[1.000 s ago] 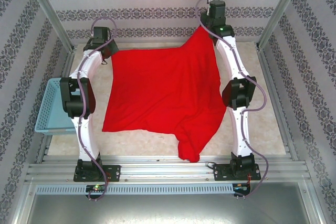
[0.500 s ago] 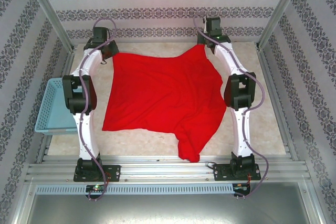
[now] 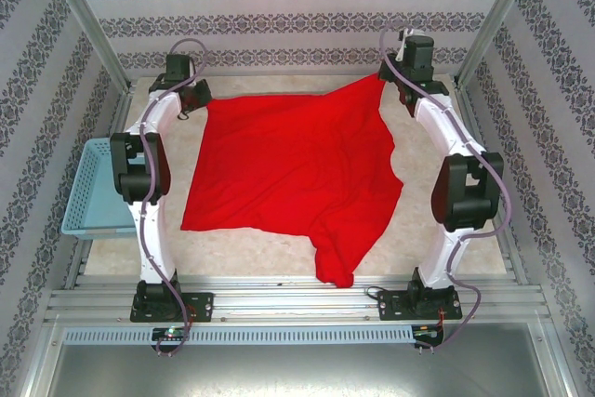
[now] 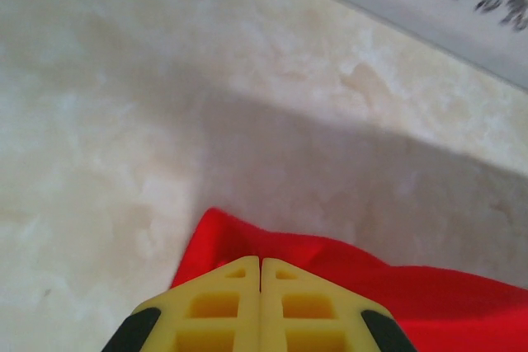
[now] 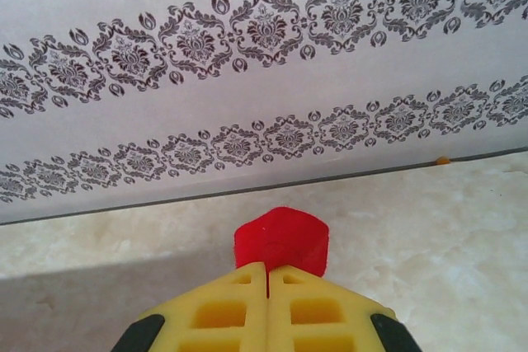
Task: Fold the inside-out t-shirt
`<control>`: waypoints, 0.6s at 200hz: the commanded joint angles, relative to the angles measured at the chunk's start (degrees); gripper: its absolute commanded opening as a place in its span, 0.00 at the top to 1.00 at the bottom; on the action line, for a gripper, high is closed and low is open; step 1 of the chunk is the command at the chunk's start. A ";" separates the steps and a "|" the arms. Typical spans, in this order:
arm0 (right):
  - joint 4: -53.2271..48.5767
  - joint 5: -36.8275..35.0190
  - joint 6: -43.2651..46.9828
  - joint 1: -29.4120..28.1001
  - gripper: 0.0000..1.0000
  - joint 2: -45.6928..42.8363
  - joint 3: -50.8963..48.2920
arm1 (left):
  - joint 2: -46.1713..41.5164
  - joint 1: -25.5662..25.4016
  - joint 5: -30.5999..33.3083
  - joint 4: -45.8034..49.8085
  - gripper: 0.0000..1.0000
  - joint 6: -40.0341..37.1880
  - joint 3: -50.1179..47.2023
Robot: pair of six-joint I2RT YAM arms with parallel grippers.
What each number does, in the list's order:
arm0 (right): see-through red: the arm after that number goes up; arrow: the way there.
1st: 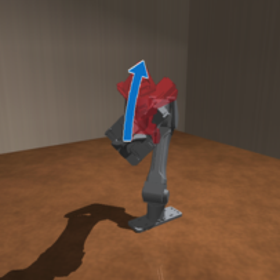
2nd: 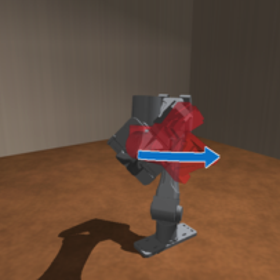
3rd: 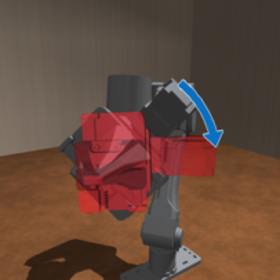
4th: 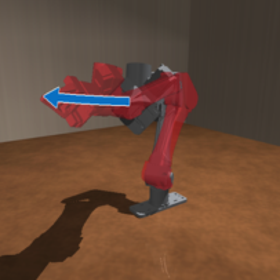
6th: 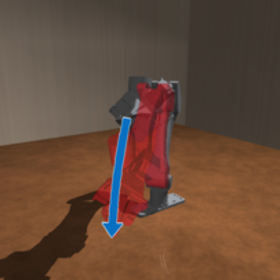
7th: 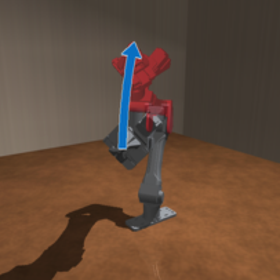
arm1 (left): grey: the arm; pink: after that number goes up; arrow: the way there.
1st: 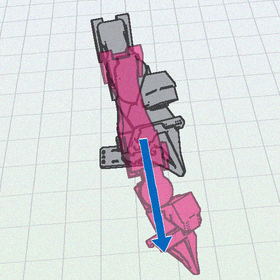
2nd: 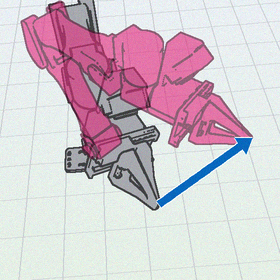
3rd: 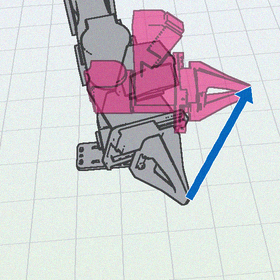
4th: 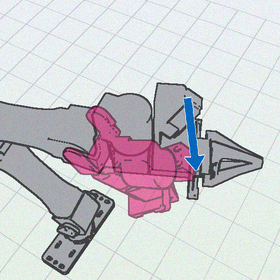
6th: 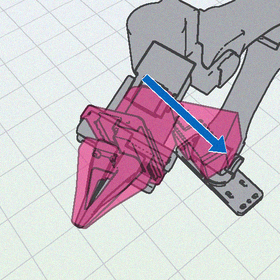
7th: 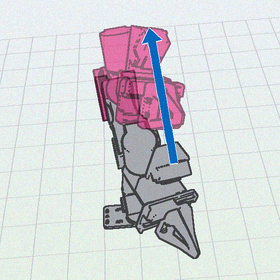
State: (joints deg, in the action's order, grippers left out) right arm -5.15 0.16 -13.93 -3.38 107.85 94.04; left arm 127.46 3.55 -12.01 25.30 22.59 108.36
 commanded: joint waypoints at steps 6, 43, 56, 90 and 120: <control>3.74 3.07 -2.45 -0.56 1.00 -2.72 -5.53 | -7.07 1.52 -2.18 -6.75 1.00 1.24 -6.86; 5.28 3.30 -3.07 -0.53 1.00 -7.10 -11.69 | -11.88 2.46 -3.95 -11.75 1.00 1.73 -14.53; 5.63 3.40 -3.37 -0.53 1.00 -8.40 -13.72 | -12.91 2.96 -4.51 -12.81 1.00 2.07 -16.19; 6.46 3.31 -4.35 -0.52 1.00 -11.78 -19.27 | -15.29 4.09 -5.90 -15.27 1.00 3.07 -20.05; 7.25 2.73 -5.61 -0.57 1.00 -15.12 -24.49 | -16.42 4.27 -6.49 -15.55 1.00 3.04 -22.38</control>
State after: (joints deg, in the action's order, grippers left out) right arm -0.30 2.68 -17.72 -3.64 96.18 73.12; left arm 113.34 7.05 -17.12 12.93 24.64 88.05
